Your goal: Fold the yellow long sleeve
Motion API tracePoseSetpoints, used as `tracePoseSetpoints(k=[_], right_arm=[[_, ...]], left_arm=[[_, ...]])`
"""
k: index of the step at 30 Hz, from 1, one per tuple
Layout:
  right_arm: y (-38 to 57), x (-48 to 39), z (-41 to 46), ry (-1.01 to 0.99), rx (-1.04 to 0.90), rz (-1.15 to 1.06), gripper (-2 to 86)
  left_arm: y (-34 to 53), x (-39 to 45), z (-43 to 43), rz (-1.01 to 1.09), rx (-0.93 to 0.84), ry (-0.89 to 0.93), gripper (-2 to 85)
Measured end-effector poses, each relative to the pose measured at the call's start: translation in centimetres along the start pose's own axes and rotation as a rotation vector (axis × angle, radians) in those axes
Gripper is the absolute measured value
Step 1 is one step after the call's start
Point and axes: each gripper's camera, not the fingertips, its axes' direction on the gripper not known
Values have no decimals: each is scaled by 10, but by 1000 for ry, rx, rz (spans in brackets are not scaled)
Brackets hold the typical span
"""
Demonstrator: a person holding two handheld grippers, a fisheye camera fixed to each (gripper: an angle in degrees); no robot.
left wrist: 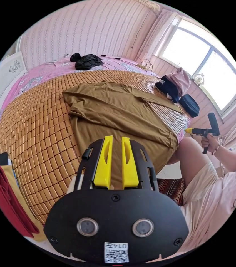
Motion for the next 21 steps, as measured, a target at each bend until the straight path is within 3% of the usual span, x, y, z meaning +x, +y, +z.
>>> tracePoseSetpoints(k=[5, 14, 21], right_arm=[[-40, -56, 47, 71, -73, -208, 85], [-198, -227, 166, -29, -141, -644, 85], [-284, -326, 292, 81, -196, -694, 106]], left_arm=[[-23, 22, 28, 69, -18, -63, 62], [-61, -81, 32, -7, -28, -280, 61], [-113, -137, 68, 5, -47, -328, 56]])
